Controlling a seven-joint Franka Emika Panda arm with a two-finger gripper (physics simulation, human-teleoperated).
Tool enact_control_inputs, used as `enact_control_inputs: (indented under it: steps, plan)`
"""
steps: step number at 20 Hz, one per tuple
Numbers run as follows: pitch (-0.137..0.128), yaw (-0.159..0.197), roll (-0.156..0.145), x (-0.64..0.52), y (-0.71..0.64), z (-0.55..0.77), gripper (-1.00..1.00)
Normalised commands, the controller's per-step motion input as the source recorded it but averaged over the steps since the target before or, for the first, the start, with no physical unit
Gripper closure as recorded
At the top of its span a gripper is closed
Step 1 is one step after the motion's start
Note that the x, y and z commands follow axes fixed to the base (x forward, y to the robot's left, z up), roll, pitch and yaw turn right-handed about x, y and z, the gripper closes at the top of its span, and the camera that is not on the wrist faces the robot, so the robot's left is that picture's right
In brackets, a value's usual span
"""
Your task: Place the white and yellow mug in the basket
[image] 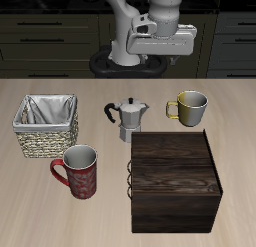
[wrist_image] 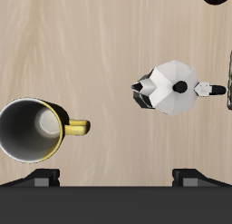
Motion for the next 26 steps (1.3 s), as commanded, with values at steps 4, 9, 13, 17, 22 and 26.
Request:
enact_control_inputs:
  steps: [4,9,13,17,22,26]
  plan:
    - [0.004,-0.04,0.048,-0.06,0.36,-0.11,-1.0]
    - [0.029,-0.042,0.023,-0.03,0.33,-0.16,-1.0]
    - [-0.013,-0.043,-0.01,0.0,0.06,-0.08,-1.0]
    - [-0.036,-0.02,0.013,-0.1,0.15,-0.24,-1.0]
    - [-0.027,-0.037,-0.001,-0.1,0.11,-0.29,-1.0]
    - [0.006,-0.03,0.036,-0.16,0.16,-0.39,-1.0]
